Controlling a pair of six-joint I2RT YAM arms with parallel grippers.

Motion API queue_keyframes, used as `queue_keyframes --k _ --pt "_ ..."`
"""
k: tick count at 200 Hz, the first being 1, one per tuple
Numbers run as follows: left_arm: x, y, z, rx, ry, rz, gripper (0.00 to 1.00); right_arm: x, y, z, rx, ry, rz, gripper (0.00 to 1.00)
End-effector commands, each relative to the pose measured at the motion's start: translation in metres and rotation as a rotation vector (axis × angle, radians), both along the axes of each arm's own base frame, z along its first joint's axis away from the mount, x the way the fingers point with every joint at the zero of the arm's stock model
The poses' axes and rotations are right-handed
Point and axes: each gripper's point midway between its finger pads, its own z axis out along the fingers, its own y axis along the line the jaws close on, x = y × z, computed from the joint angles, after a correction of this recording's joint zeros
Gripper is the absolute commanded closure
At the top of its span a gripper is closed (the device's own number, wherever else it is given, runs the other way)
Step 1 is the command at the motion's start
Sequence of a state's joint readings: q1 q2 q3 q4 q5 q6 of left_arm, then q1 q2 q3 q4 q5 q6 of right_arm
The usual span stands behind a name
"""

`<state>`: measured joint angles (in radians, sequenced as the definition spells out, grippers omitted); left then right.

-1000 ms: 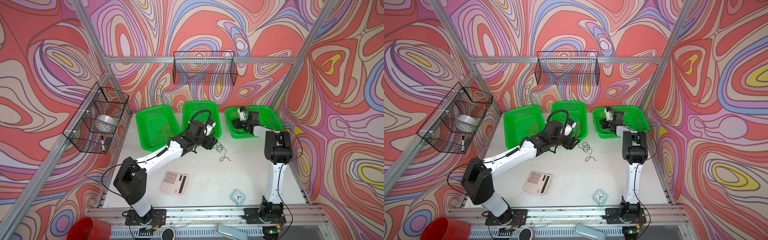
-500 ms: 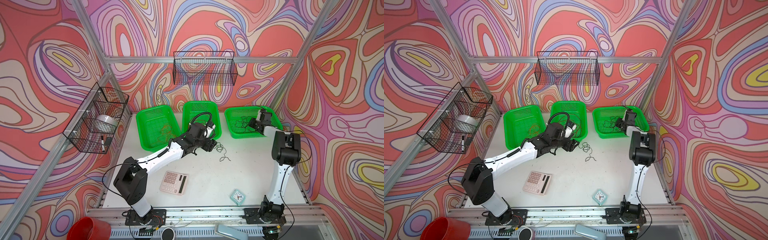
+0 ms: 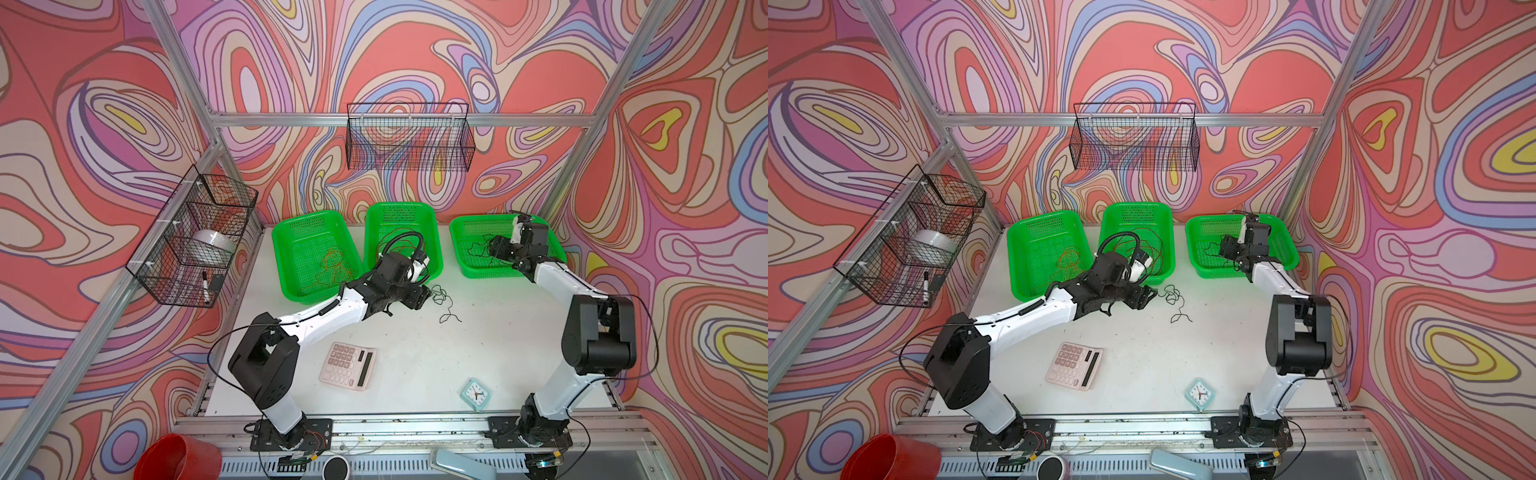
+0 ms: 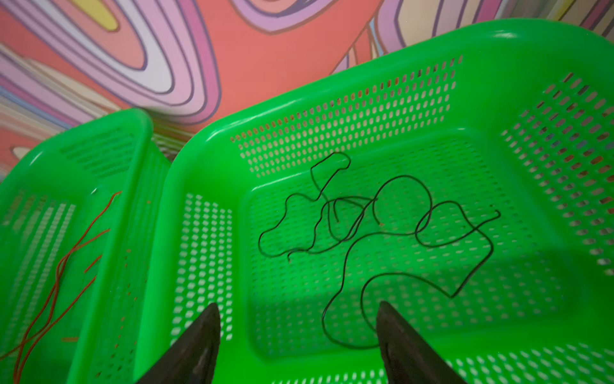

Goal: Untangle and sort cables by color
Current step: Pick up the cable from the center of the table.

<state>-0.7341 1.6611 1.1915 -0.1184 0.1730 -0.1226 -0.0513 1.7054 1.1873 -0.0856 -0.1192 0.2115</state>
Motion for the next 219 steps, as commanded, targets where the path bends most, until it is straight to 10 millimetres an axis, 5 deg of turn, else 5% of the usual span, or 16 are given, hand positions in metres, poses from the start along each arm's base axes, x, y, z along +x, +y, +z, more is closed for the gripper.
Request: queue_keyframes --k 1,36,60,130,152,189,219 --pt "0.001 0.005 0.015 -0.012 -0.075 0.011 0.3 -0.044 0.034 -0.013 -0.032 0.098 0.049 0.24" --pt "0.006 0.02 0.021 0.008 -0.161 0.06 0.29 -0.123 0.108 -0.044 0.044 0.276 0.151 0.34" --pt "0.008 0.021 0.031 0.007 -0.212 0.055 0.29 -0.156 0.131 -0.086 0.094 0.418 0.169 0.4" --pt "0.005 0.027 0.041 0.014 -0.254 0.052 0.29 -0.148 0.167 -0.13 0.094 0.493 0.3 0.42" --pt "0.003 0.035 0.044 0.021 -0.273 0.072 0.29 -0.149 0.17 -0.142 0.075 0.542 0.322 0.52" --pt "0.005 0.04 0.057 0.024 -0.333 0.081 0.28 -0.135 0.169 -0.12 -0.028 0.491 0.377 0.92" --pt "0.009 0.038 0.066 0.05 -0.425 0.039 0.2 -0.127 0.18 -0.043 -0.069 0.37 0.497 1.0"
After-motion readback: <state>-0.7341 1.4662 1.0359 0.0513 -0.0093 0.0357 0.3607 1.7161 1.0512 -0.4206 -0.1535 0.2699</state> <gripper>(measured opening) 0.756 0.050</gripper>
